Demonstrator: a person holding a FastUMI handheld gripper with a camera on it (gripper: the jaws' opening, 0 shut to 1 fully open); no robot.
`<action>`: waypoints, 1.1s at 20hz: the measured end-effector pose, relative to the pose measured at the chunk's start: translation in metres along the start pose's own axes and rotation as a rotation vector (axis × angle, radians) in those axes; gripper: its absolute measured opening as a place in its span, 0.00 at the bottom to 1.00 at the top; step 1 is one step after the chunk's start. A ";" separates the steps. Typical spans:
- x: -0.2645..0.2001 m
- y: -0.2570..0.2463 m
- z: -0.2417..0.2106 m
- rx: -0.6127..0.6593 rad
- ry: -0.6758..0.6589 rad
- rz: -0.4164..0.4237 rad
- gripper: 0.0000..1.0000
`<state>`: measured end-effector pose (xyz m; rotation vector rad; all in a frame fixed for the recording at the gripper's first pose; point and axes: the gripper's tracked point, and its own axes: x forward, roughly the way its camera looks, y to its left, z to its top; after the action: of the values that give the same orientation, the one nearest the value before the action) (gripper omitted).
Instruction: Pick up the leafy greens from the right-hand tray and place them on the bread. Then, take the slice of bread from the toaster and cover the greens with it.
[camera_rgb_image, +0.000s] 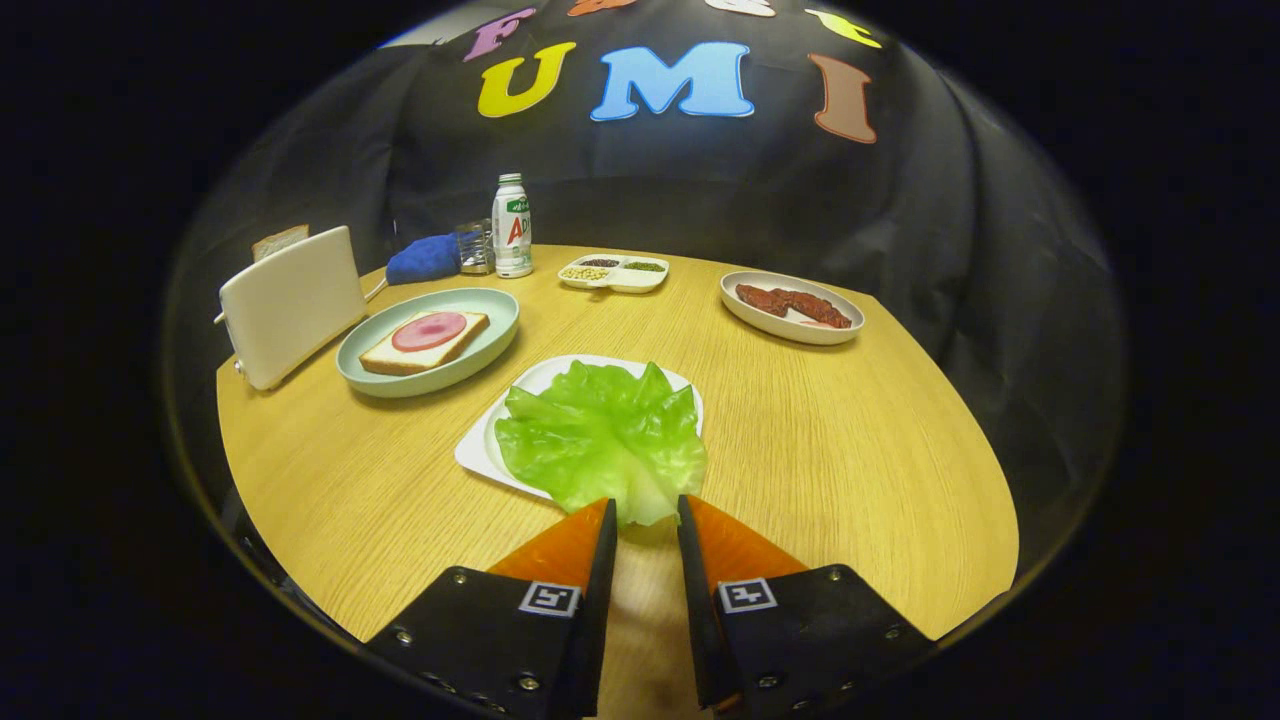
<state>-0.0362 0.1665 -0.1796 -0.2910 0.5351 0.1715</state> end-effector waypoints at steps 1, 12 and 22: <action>-0.002 -0.002 0.001 -0.011 -0.002 -0.018 0.36; 0.006 -0.002 0.003 -0.065 0.006 -0.021 0.59; -0.014 0.000 0.034 0.013 -0.147 0.026 0.00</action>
<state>-0.0319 0.1763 -0.1450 -0.2571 0.3948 0.2132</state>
